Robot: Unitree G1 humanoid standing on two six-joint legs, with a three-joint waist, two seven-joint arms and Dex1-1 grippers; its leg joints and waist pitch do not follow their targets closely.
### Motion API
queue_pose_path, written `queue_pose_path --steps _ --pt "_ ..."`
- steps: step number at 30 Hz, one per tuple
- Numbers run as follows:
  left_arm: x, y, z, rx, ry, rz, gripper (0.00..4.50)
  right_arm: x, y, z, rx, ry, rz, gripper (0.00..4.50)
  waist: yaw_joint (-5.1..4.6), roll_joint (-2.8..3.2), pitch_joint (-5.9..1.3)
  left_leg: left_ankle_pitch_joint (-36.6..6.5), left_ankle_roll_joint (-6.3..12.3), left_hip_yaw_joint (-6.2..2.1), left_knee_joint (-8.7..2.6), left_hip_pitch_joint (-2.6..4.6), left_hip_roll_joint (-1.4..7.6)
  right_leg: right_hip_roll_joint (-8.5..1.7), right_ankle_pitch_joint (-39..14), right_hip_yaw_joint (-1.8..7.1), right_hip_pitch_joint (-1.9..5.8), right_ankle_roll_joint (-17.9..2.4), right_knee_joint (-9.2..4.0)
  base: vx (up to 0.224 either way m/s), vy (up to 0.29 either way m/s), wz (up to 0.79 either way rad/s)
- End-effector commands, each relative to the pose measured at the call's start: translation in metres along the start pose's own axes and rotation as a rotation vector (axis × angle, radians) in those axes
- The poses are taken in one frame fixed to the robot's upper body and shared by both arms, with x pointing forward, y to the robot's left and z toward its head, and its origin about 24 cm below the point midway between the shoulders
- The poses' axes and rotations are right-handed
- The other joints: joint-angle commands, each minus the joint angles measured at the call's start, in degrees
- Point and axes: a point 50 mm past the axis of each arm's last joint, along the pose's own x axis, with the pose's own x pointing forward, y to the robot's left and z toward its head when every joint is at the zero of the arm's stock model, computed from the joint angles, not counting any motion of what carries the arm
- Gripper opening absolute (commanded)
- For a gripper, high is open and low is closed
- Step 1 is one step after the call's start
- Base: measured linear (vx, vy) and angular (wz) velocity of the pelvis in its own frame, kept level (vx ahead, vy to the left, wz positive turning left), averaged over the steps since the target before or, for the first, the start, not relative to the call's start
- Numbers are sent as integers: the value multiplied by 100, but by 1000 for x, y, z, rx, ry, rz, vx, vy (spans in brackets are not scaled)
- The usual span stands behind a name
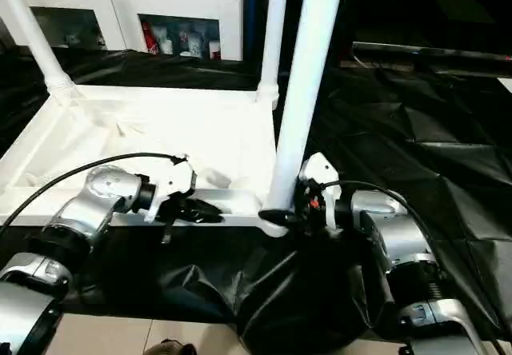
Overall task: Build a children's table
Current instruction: Rotate leg to tighten
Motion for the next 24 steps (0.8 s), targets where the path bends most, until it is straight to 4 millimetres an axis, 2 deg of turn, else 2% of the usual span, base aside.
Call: queue_pose_path --steps 1,7,10,12,13,14,15,16,17,19,20,21,22,24 --pt "-1 2 11 34 -52 -2 0 -2 0 5 -29 5 11 324 3 -71 -392 -1319 203 -177 -399 218 355 -361 -869 191 195 -1484 -364 0 0 0" --pt "5 5 14 30 -69 46 0 3 7 0 4 -12 28 264 5 -77 -386 -1241 243 -177 -391 213 353 -355 -857 191 194 -1468 -369 0 0 0" --pt "11 11 15 13 -55 135 0 6 9 -7 38 -27 -12 262 9 -67 -383 -1333 207 -180 -394 233 351 -357 -991 194 175 -1439 -396 0 0 0" --pt "25 19 19 -16 -59 256 0 15 2 -18 111 -34 -205 262 7 -48 -374 -1449 128 -193 -407 236 346 -361 -1168 196 167 -1395 -416 0 0 0" --pt "25 19 19 -16 -59 256 0 15 2 -18 111 -34 -205 261 -32 -59 -368 -1586 24 -198 -418 255 335 -364 -1373 202 140 -1347 -443 0 0 0" --pt "36 22 24 -33 -64 311 0 21 -3 -23 168 -44 -332 261 -56 -76 -363 -1653 -37 -212 -427 242 325 -375 -1553 204 153 -1286 -462 0 0 0" --pt "36 22 24 -33 -64 311 0 21 -3 -23 168 -44 -332 261 -70 -67 -352 -1745 -75 -222 -438 250 329 -374 -1678 206 135 -1254 -478 0 0 0" --pt "40 23 26 -37 -64 325 0 23 -4 -25 186 -47 -365 261 -73 -84 -370 -1774 -89 -229 -431 259 321 -383 -1789 202 154 -1179 -495 0 0 0" --pt "48 24 29 -52 -67 349 0 27 -8 -26 223 -53 -457 261 -73 -35 -367 -1751 -104 -235 -433 262 324 -386 -1753 212 142 -1175 -493 0 0 0" --pt "64 25 37 -79 -80 396 0 36 -13 -30 308 -57 -602 261 -123 -59 -368 -1756 -154 -239 -449 249 308 -364 -1689 202 138 -1161 -491 0 0 0" --pt "76 26 45 -96 -94 421 0 45 -14 -31 340 -48 -669 261 -138 -32 -377 -1763 -177 -231 -441 265 301 -360 -1652 206 133 -1142 -503 0 0 0" --pt "76 26 45 -96 -94 421 0 45 -14 -31 340 -48 -669 261 -154 -35 -370 -1775 -176 -232 -441 268 299 -357 -1635 209 126 -1149 -512 0 0 0" --pt "86 26 55 -103 -125 432 0 55 -12 -26 336 -52 -676 261 -164 -35 -376 -1756 -145 -230 -433 251 283 -348 -1566 204 150 -1148 -510 0 0 0" --pt "90 25 59 -103 -144 431 0 62 -10 -22 325 -62 -662 261 -155 -49 -381 -1670 -26 -228 -419 228 270 -360 -1493 204 171 -1117 -518 0 0 0"
